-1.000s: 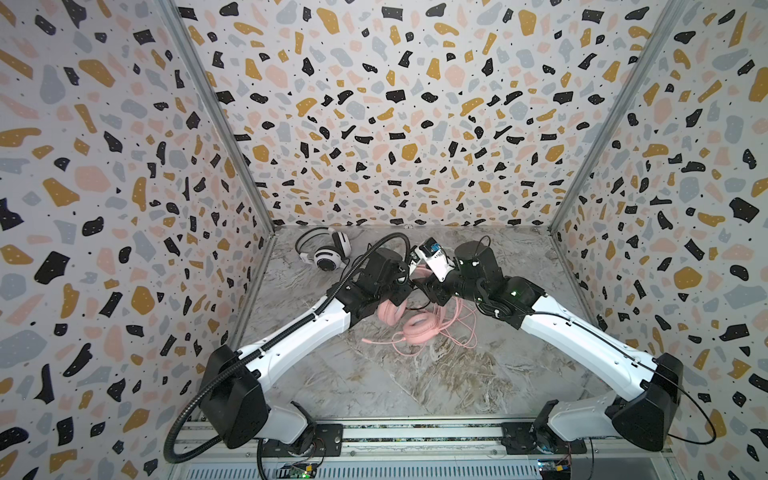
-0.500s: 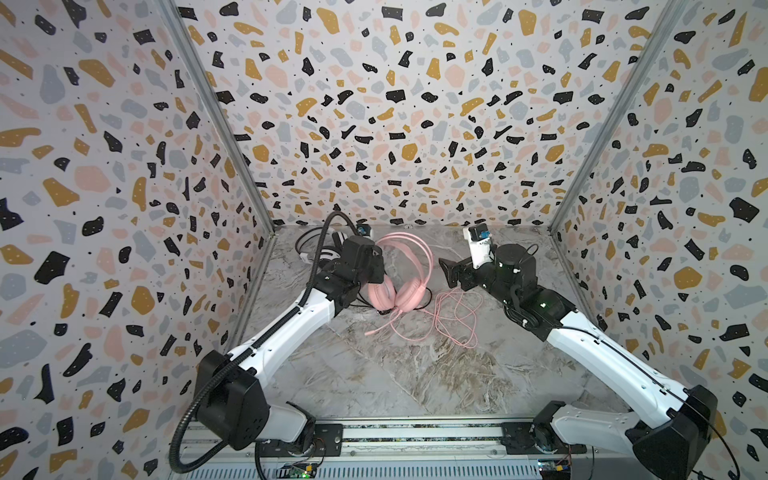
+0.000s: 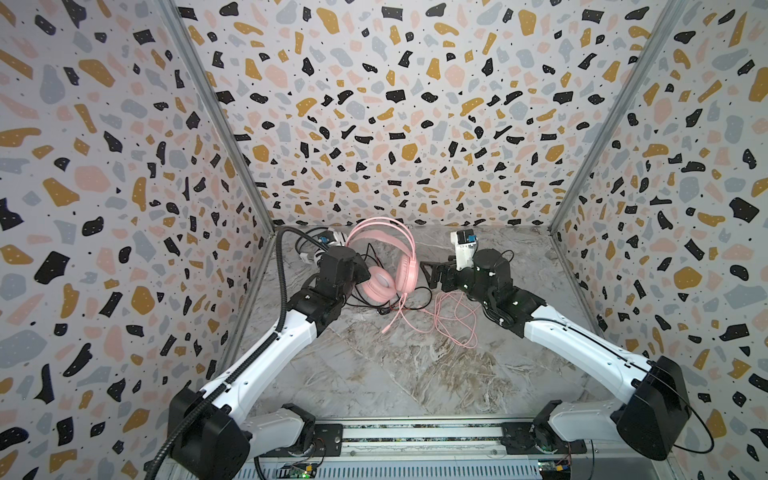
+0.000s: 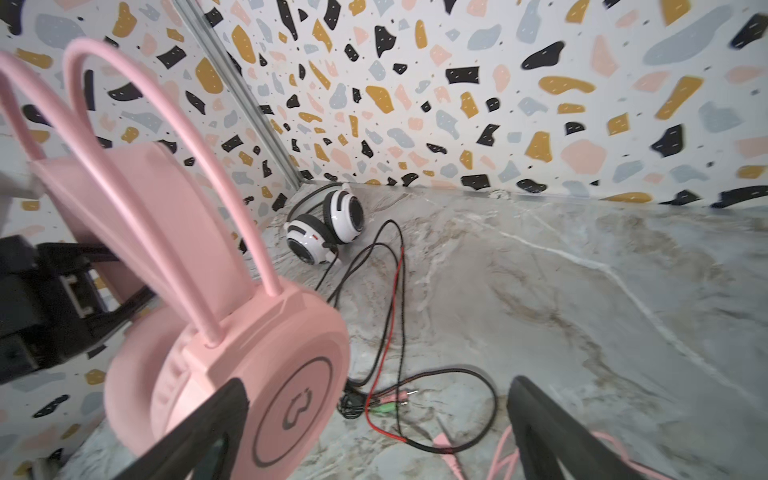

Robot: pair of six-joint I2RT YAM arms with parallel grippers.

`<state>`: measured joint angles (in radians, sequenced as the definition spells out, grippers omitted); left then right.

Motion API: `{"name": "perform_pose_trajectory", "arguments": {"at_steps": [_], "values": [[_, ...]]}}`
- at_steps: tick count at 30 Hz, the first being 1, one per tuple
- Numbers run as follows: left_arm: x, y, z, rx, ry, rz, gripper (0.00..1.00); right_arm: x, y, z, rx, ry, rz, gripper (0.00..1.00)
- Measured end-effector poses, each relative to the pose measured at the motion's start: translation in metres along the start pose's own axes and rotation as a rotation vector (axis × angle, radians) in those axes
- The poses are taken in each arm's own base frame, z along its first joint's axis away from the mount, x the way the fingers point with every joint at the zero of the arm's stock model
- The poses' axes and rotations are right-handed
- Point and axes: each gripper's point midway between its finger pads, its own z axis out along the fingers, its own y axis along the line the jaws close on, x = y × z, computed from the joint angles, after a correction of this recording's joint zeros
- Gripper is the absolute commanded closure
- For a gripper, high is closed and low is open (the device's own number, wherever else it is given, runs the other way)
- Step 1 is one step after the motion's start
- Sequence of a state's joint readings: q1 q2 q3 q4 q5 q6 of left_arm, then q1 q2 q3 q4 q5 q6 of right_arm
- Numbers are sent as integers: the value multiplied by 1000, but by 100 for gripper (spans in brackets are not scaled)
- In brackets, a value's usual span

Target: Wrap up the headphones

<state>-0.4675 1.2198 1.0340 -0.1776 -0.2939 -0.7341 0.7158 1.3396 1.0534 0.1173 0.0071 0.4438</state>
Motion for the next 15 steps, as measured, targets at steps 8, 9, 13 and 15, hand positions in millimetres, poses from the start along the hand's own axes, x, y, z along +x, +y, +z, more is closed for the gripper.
{"name": "perform_pose_trajectory", "arguments": {"at_steps": [8,9,13,15], "values": [[3,2,5,-10,7,-11,100,26,39,20,-75,27,72,1],[3,1,5,-9,6,-13,100,26,39,22,-69,24,87,1],[3,0,5,-3,7,-26,100,25,39,36,-23,22,146,1],[2,-1,5,3,4,-33,100,25,41,46,-4,23,162,2]]}}
